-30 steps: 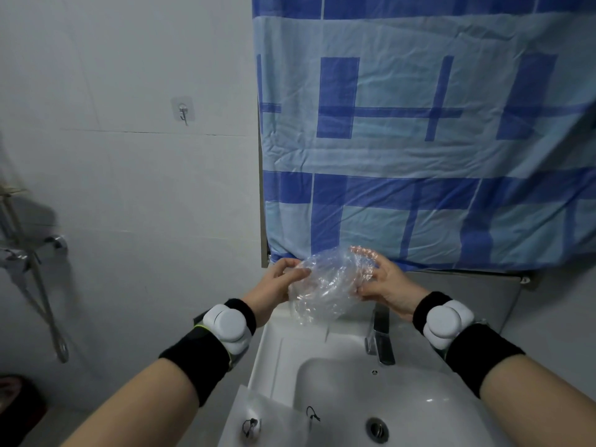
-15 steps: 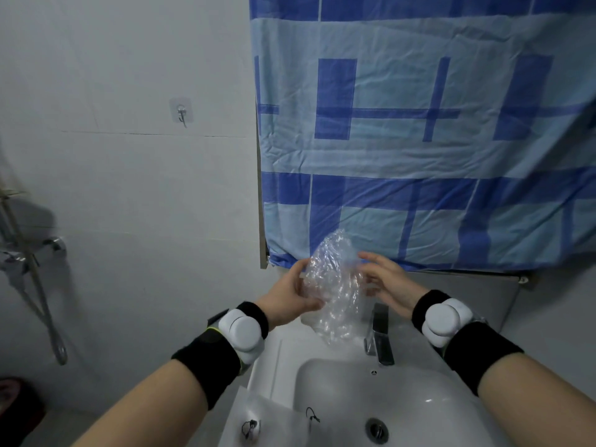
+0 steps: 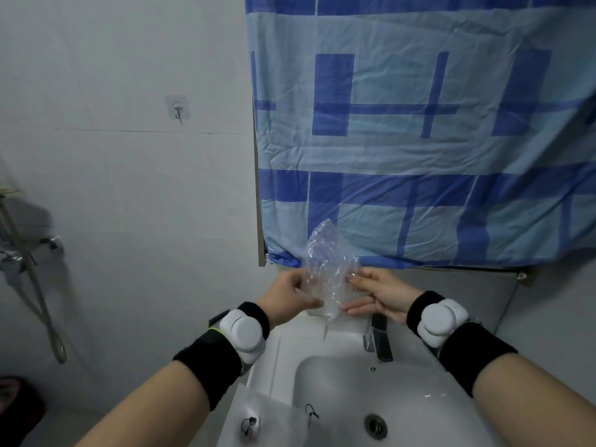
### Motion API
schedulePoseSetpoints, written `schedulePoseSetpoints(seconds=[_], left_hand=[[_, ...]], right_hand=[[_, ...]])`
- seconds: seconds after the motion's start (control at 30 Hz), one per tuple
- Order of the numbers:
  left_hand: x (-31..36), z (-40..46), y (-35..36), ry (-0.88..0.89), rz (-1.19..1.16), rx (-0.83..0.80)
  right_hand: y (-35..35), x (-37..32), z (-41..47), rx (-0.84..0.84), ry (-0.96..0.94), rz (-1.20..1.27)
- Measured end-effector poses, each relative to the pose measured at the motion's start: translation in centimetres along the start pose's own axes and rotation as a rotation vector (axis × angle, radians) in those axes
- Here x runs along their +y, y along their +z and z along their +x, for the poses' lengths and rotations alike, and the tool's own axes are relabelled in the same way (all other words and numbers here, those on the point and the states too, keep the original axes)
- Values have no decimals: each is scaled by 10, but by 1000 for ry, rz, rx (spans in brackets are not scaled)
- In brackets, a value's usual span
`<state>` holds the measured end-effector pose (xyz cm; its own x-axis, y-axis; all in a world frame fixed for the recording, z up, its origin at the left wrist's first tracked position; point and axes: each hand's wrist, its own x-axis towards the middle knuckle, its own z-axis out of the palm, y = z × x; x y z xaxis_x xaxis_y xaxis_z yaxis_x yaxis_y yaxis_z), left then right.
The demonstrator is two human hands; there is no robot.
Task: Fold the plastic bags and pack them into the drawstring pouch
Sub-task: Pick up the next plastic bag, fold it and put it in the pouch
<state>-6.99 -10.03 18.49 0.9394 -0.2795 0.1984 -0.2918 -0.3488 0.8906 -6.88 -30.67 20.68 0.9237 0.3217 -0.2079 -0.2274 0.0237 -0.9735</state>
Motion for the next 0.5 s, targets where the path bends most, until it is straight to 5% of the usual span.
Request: schedulePoseSetpoints(seconds=[0.27,0.5], left_hand=[[14,-3,-3,-278,-168,-4],[6,2,4,-239,-414,87]], right_hand=[[2,4,5,82,-85,-8],[5,7,8,161,-174,4]])
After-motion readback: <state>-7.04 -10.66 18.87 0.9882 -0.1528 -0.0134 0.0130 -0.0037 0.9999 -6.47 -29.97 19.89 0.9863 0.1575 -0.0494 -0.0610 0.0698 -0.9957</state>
